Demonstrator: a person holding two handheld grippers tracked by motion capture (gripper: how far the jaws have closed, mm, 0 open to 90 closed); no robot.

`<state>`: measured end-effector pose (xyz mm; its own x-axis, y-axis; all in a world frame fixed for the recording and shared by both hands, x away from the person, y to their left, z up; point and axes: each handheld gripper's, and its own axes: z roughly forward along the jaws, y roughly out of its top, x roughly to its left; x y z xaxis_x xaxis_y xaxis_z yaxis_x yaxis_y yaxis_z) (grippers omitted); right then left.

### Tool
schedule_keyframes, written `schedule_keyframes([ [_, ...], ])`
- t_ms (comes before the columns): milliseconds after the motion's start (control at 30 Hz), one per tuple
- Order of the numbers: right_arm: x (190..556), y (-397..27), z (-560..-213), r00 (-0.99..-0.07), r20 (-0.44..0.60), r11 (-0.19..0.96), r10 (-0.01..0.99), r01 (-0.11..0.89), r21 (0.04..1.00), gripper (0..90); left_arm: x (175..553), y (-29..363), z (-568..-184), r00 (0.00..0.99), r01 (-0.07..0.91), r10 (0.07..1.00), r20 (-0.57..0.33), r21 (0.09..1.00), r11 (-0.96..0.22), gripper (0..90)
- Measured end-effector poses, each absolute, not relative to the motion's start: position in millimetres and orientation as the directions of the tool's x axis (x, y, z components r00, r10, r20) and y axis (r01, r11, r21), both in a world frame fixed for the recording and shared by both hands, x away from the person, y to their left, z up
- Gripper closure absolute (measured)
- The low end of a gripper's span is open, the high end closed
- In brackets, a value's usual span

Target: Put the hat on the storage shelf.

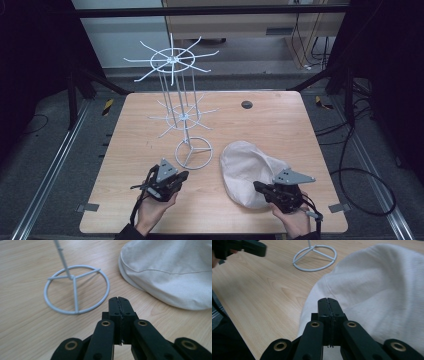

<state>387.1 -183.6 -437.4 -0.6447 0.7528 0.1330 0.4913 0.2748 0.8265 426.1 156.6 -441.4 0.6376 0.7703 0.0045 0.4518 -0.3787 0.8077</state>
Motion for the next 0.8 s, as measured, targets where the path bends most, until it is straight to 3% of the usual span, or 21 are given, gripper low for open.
schedule_keyframes([
  [600,387.1,-167.6,-453.7,-0.657,0.139,0.311,0.741,0.520,0.796,89.9,474.0,56.2,-473.6,0.704,0.390,0.709,0.039,0.814,-0.432,89.6],
  [800,386.8,-172.8,-455.3,-0.644,0.122,0.322,0.755,0.526,0.787,89.9,480.5,46.2,-481.6,0.704,0.400,0.709,0.046,0.800,-0.448,89.5],
])
